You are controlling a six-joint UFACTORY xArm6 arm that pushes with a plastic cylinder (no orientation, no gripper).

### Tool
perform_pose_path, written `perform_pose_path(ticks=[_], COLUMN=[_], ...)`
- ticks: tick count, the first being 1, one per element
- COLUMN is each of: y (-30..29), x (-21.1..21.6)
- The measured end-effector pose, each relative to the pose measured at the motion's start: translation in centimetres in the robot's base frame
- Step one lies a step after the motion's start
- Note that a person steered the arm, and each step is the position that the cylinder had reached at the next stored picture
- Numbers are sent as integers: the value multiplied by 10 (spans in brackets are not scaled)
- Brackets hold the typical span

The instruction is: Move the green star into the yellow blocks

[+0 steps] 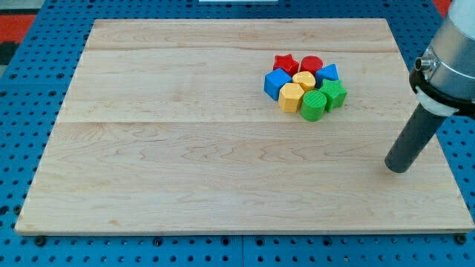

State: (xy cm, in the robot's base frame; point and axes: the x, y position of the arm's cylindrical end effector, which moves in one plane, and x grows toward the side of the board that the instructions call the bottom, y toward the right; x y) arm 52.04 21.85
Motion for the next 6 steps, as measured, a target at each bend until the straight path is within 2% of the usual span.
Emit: perform_pose_path(ticks=[1,2,3,4,5,6], y=[-34,-69,-69,-14,-46,-83], x=[-49,-69,-81,-104,-126,-123])
